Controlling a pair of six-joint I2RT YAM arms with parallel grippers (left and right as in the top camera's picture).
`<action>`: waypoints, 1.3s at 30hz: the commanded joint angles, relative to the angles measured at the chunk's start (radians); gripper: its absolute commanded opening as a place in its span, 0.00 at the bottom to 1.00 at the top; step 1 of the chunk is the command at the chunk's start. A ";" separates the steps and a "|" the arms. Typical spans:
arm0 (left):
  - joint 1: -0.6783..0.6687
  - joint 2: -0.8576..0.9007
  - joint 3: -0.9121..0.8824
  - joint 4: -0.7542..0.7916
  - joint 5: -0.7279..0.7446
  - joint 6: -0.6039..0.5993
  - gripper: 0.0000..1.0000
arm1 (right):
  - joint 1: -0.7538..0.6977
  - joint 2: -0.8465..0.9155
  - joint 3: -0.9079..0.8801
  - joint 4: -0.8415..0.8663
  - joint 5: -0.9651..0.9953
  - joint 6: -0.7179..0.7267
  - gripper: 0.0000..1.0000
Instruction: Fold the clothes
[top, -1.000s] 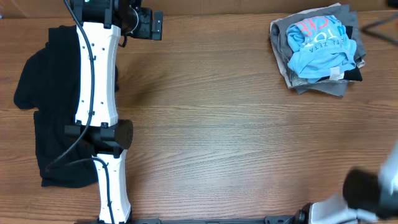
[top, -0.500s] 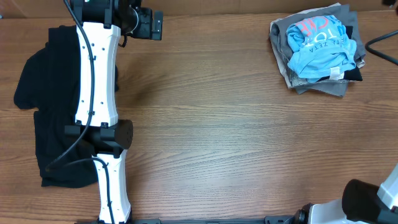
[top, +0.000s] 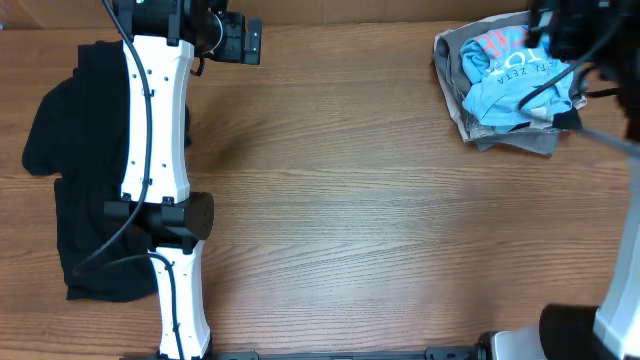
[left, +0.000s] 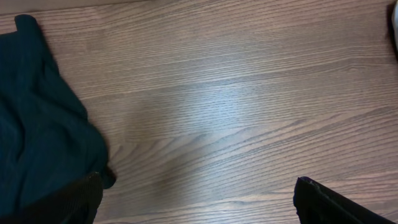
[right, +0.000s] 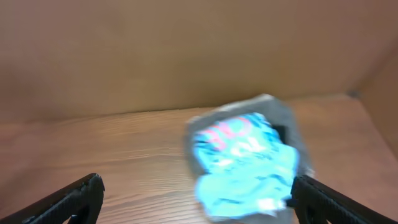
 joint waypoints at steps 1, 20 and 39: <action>-0.001 -0.003 -0.003 0.004 0.003 0.020 1.00 | 0.055 -0.108 -0.024 0.005 0.015 0.001 1.00; -0.001 -0.003 -0.003 0.004 0.003 0.020 1.00 | 0.071 -0.920 -1.375 0.916 -0.078 0.223 1.00; -0.001 -0.003 -0.003 0.004 0.003 0.020 1.00 | 0.071 -1.495 -2.208 1.467 -0.076 0.264 1.00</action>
